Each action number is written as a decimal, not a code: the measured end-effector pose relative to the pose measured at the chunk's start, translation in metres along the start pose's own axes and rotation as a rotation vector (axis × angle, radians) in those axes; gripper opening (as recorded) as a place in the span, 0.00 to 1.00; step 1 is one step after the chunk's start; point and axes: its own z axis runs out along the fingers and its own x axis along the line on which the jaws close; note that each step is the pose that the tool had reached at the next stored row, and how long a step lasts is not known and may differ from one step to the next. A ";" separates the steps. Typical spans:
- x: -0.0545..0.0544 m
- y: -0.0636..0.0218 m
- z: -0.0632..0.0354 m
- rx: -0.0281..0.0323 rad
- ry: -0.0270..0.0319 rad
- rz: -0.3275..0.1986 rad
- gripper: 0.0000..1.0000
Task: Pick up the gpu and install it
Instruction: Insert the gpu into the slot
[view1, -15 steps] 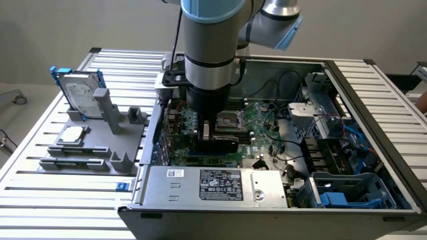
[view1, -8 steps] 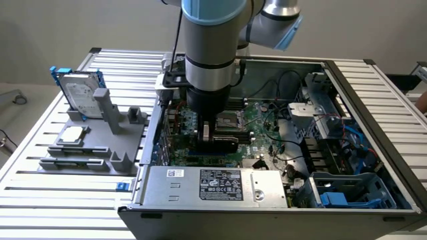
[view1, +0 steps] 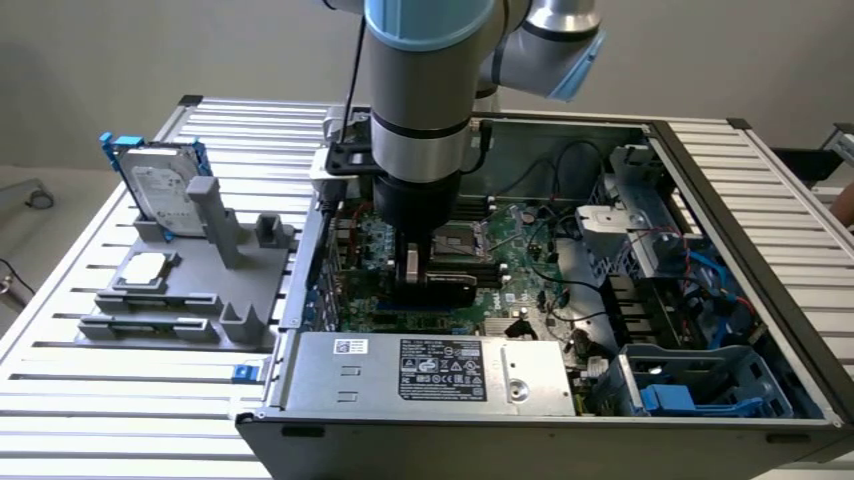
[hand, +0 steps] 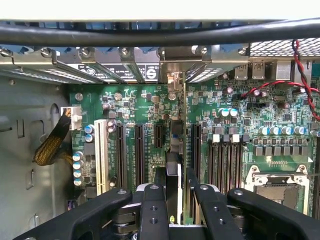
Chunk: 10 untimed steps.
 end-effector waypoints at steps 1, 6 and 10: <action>0.000 0.0000 0.0001 -0.0003 0.0003 0.000 0.26; 0.000 -0.0003 0.0003 -0.0024 0.0014 0.000 0.26; 0.000 -0.0005 0.0004 -0.0048 0.0025 0.000 0.26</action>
